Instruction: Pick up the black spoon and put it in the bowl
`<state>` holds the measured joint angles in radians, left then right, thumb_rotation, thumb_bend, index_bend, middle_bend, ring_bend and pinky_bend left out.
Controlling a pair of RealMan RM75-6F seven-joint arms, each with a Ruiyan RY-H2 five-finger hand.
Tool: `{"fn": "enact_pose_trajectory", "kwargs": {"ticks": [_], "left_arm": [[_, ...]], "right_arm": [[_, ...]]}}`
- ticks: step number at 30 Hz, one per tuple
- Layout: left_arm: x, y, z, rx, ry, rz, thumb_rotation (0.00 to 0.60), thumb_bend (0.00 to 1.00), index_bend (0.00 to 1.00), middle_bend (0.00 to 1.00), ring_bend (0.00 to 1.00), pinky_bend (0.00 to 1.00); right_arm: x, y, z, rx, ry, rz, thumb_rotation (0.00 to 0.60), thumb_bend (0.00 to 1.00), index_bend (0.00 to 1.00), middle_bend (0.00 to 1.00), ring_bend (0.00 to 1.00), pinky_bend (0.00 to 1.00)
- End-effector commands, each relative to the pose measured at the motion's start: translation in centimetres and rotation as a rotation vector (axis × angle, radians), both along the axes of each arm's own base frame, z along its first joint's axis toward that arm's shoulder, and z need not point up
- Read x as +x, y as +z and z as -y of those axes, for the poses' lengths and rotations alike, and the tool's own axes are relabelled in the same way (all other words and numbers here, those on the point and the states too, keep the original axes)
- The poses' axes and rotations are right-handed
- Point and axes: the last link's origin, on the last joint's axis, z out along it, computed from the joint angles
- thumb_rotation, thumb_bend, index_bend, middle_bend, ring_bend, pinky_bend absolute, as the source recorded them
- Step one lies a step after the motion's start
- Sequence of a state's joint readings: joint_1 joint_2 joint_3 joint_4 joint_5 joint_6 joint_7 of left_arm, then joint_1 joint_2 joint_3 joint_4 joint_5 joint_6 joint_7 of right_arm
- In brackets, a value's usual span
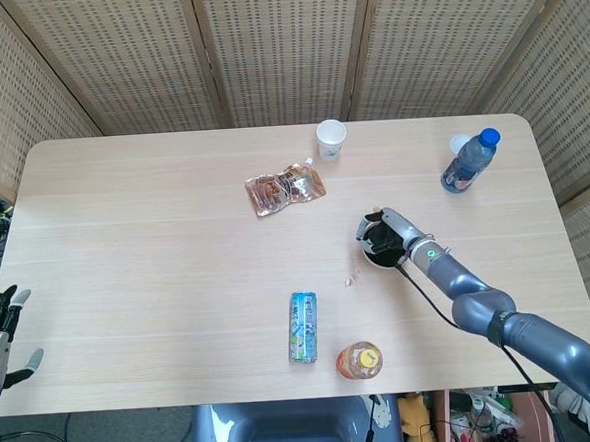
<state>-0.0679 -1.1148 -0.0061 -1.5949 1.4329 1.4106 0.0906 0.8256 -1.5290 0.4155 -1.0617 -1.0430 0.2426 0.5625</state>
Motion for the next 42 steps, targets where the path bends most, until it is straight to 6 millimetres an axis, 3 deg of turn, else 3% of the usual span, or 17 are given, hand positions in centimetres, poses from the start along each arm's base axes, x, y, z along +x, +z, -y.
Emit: {"fn": "enact_pose_trajectory", "kwargs": {"ticks": [1, 11, 23, 30, 37, 42], "left_arm": [[0.0, -0.1, -0.1, -0.003, -0.003, 0.000, 0.600, 0.32, 0.00, 0.00, 0.00, 0.00], [0.5, -0.4, -0.6, -0.011, -0.014, -0.002, 0.600, 0.32, 0.00, 0.00, 0.00, 0.00], [0.2, -0.1, -0.1, -0.005, 0.007, -0.008, 0.600, 0.32, 0.00, 0.00, 0.00, 0.00], [0.1, -0.1, -0.1, -0.005, 0.003, -0.002, 0.600, 0.32, 0.00, 0.00, 0.00, 0.00], [0.2, -0.4, -0.5, -0.014, -0.010, 0.004, 0.600, 0.32, 0.00, 0.00, 0.00, 0.00], [0.4, -0.4, -0.7, -0.012, -0.015, 0.002, 0.600, 0.32, 0.00, 0.00, 0.00, 0.00]], "right_arm": [[-0.6, 0.4, -0.6, 0.002, -0.003, -0.003, 0.600, 0.88, 0.71, 0.99, 1.00, 1.00], [-2.4, 1.4, -0.1, -0.020, -0.045, -0.025, 0.600, 0.88, 0.72, 0.99, 1.00, 1.00], [-0.9, 0.4, 1.4, -0.019, -0.022, -0.031, 0.600, 0.88, 0.72, 0.99, 1.00, 1.00], [-0.6, 0.0, 0.2, 0.017, -0.001, -0.024, 0.600, 0.88, 0.72, 0.99, 1.00, 1.00], [-1.6, 0.8, -1.3, 0.028, -0.001, -0.030, 0.600, 0.88, 0.72, 0.99, 1.00, 1.00], [-2.4, 1.6, -0.7, 0.003, -0.017, -0.046, 0.600, 0.88, 0.72, 0.99, 1.00, 1.00]]}}
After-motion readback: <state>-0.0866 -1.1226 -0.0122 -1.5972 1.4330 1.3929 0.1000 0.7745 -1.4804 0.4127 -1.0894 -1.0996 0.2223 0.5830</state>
